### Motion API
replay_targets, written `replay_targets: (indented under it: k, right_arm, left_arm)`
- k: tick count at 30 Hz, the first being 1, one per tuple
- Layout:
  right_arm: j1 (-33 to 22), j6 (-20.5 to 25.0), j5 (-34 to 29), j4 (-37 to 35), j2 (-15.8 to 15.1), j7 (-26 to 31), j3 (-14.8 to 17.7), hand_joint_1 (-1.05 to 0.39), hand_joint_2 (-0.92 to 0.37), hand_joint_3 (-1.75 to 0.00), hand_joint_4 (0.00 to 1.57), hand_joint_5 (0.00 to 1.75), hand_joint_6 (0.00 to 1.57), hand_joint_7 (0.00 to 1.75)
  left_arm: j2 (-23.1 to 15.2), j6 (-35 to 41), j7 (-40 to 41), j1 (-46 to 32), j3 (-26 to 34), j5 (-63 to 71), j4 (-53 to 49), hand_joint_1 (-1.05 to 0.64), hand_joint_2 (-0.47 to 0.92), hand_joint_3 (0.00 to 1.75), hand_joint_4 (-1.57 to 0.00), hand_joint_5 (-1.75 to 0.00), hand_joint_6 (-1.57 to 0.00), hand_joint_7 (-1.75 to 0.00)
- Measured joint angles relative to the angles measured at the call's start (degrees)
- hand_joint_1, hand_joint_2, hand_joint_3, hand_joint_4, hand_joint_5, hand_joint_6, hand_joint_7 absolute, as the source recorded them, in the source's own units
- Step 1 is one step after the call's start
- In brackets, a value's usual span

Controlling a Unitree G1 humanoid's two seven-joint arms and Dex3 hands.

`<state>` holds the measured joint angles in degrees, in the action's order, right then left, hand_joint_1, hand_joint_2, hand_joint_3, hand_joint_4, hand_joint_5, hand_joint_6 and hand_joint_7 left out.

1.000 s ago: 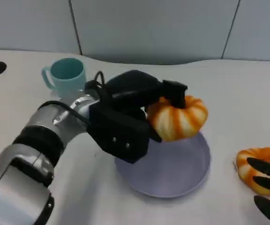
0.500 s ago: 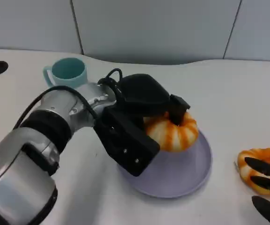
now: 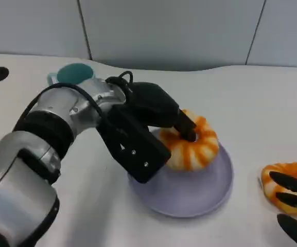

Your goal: Grasp the bread from the table and place it into the plate.

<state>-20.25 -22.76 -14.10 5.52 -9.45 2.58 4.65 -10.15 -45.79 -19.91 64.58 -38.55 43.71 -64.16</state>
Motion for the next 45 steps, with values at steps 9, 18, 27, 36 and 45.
replay_targets:
  k: [9, 18, 27, 36, 45]
  right_arm:
    - [0.1, -1.2, 0.0, -0.9, 0.0, 0.0, 0.0, -0.37, -0.92, -0.36, 0.99, 0.03, 0.78, 0.00]
    - [0.3, -1.4, -0.1, -1.0, 0.0, 0.1, 0.1, -0.38, -0.92, -0.36, 1.00, 0.04, 0.77, 0.00]
    - [0.1, -0.7, -0.1, -0.5, 0.0, 0.1, 0.2, -0.38, -0.92, -0.36, 0.98, 0.03, 0.77, 0.00]
    - [-0.3, -0.3, -0.1, 0.0, 0.0, 0.1, 0.2, -0.39, -0.92, -0.36, 0.99, 0.03, 0.77, 0.00]
    - [-0.4, 0.2, -0.2, 0.1, 0.0, 0.1, 0.2, -0.38, -0.92, -0.36, 0.99, 0.04, 0.77, 0.00]
  left_arm:
    - [-1.5, 0.0, -6.3, 0.0, 1.6, -3.5, 1.5, -0.78, 0.92, 0.04, -0.23, -0.33, -0.44, -0.02]
    - [-4.4, 1.7, -16.0, 0.2, 3.6, -7.7, 7.8, -0.77, 0.92, 0.09, -0.37, -0.37, -0.39, 0.00]
    - [-7.5, 3.5, -20.8, 0.2, 5.0, -10.0, 15.7, -0.73, 0.92, 0.06, -0.26, -0.17, -0.89, -0.06]
    - [-8.3, 3.6, -20.9, 0.1, 4.9, -9.7, 17.2, -0.73, 0.92, 0.08, -0.81, -0.33, -0.26, 0.00]
    - [-8.2, 4.9, -21.9, 0.0, 4.4, -10.1, 17.7, -0.76, 0.92, 0.11, -0.39, -0.04, -0.83, -0.05]
